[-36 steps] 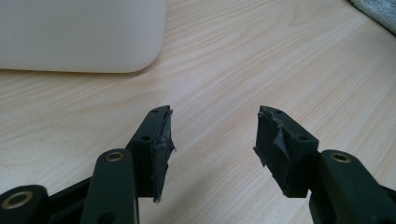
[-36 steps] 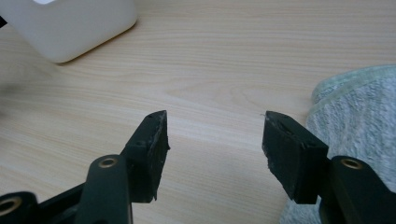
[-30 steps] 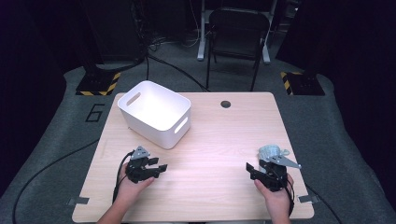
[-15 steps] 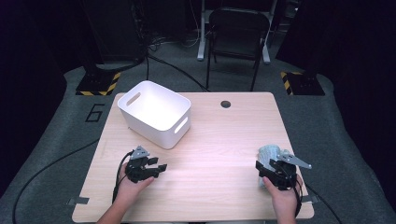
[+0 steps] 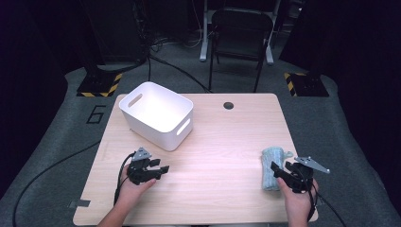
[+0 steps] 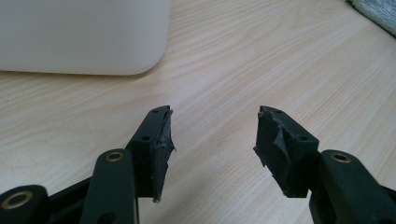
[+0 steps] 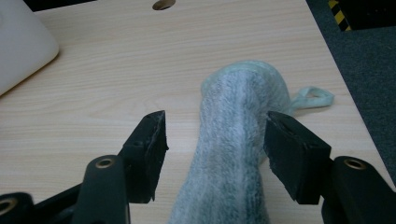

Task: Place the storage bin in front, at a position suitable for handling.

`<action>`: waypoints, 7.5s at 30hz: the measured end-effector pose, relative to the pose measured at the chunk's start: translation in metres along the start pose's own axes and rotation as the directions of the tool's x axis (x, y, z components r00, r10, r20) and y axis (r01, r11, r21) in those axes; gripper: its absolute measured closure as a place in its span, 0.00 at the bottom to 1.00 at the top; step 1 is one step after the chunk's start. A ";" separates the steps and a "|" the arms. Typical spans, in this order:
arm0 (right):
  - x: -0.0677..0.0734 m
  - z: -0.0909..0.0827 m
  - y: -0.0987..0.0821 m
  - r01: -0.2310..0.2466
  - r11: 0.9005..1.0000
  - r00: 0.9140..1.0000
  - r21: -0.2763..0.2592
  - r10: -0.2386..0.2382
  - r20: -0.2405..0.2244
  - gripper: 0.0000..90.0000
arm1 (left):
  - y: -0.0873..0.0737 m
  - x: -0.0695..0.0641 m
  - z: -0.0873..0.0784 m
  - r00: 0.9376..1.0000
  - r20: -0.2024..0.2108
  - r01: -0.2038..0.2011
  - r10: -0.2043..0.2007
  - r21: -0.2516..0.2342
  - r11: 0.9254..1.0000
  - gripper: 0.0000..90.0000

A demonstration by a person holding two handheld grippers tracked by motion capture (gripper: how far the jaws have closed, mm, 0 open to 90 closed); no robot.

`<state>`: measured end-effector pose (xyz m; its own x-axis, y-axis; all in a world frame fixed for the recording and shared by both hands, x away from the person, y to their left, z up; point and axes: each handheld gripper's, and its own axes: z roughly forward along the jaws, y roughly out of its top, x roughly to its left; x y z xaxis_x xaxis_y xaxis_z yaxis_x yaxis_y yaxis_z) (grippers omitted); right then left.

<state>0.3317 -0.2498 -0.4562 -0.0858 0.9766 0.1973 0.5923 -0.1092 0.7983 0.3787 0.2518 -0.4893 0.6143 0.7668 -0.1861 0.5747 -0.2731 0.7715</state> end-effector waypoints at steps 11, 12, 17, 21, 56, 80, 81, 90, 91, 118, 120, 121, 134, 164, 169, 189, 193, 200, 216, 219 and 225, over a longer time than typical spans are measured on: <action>-0.010 0.018 -0.004 0.009 1.000 1.000 0.029 -0.010 0.025 0.44 | 0.000 0.005 -0.002 1.000 -0.012 0.021 -0.021 -0.008 1.000 0.50; -0.011 0.020 -0.004 0.005 1.000 1.000 0.031 -0.006 0.030 0.45 | 0.000 0.006 -0.003 1.000 -0.016 0.020 -0.020 -0.011 1.000 0.50; -0.014 0.028 -0.007 0.000 0.998 0.999 0.065 -0.003 0.042 0.46 | 0.000 0.009 -0.004 0.999 -0.019 0.038 -0.039 -0.016 0.999 0.50; -0.015 0.032 -0.008 -0.002 0.996 0.999 0.088 -0.001 0.034 0.47 | 0.000 0.009 -0.004 0.999 -0.017 0.034 -0.035 -0.016 0.999 0.50; -0.013 0.047 -0.018 0.009 0.982 0.999 0.187 0.000 -0.048 0.73 | -0.001 0.007 -0.003 0.999 -0.021 0.032 -0.032 -0.016 0.999 0.50; -0.012 0.044 -0.020 -0.002 0.984 0.999 0.180 0.011 -0.050 0.72 | 0.026 -0.005 -0.021 1.000 -0.025 -0.002 0.000 -0.079 0.997 0.60; -0.013 0.044 -0.020 0.003 0.983 0.999 0.182 0.007 -0.052 0.72 | 0.028 -0.005 -0.023 1.000 -0.018 0.004 -0.005 -0.084 0.996 0.60; -0.015 0.044 -0.020 0.006 0.983 0.999 0.181 0.003 -0.050 0.72 | 0.046 0.003 -0.033 0.998 -0.043 0.030 -0.034 -0.095 0.995 0.69; -0.014 0.045 -0.020 0.000 0.983 0.999 0.181 0.009 -0.051 0.72 | 0.048 0.003 -0.034 0.998 -0.039 0.037 -0.041 -0.094 0.995 0.69; -0.013 0.047 -0.021 -0.023 0.984 0.999 0.175 0.030 -0.039 0.69 | 0.108 0.009 -0.033 0.998 -0.053 -0.029 0.023 -0.100 0.995 0.66; -0.014 0.047 -0.021 -0.016 0.984 0.999 0.175 0.024 -0.042 0.68 | 0.110 0.009 -0.030 0.998 -0.060 -0.031 0.025 -0.099 0.995 0.66; -0.014 0.047 -0.021 -0.019 0.984 0.999 0.175 0.027 -0.043 0.68 | 0.111 0.009 -0.028 0.998 -0.061 -0.034 0.028 -0.090 0.995 0.66; -0.012 0.047 -0.022 -0.013 0.985 0.999 0.172 0.019 -0.037 0.67 | 0.123 0.002 -0.014 0.994 -0.095 -0.057 0.050 -0.078 0.995 0.64; -0.012 0.049 -0.023 -0.027 0.985 0.998 0.172 0.035 -0.046 0.64 | 0.127 0.004 0.013 0.992 -0.111 -0.059 0.054 -0.047 0.997 0.74; -0.012 0.049 -0.023 -0.026 0.984 0.998 0.174 0.034 -0.047 0.63 | 0.127 0.004 0.014 0.993 -0.100 -0.062 0.057 -0.043 0.997 0.77; -0.013 0.049 -0.024 -0.031 0.985 0.998 0.167 0.040 -0.051 0.63 | 0.124 -0.005 0.012 0.994 -0.060 -0.091 0.089 -0.026 0.996 0.85; -0.013 0.050 -0.025 -0.031 0.986 0.998 0.165 0.040 -0.055 0.62 | 0.122 -0.008 0.011 0.995 -0.054 -0.082 0.080 -0.035 0.996 0.86; -0.013 0.049 -0.025 -0.035 0.985 0.998 0.166 0.045 -0.054 0.62 | 0.120 -0.015 0.009 0.994 -0.030 -0.101 0.101 -0.019 0.995 0.88; -0.013 0.049 -0.025 -0.036 0.984 0.998 0.172 0.045 -0.052 0.61 | 0.110 -0.033 0.004 0.992 0.013 -0.124 0.124 -0.017 0.992 0.91; -0.013 0.049 -0.025 -0.033 0.984 0.998 0.173 0.042 -0.052 0.61 | 0.110 -0.036 0.004 0.990 0.016 -0.137 0.137 -0.016 0.990 0.91; -0.014 0.049 -0.025 -0.043 0.985 0.997 0.167 0.052 -0.054 0.61 | 0.104 -0.044 0.001 0.991 0.043 -0.124 0.125 -0.025 0.992 0.91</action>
<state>0.3569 -0.2512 -0.5070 -0.0975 0.9581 0.2692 0.7208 -0.1185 0.6830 0.4119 0.1885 -0.4019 0.7037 0.7013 -0.1140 0.4803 -0.3513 0.8037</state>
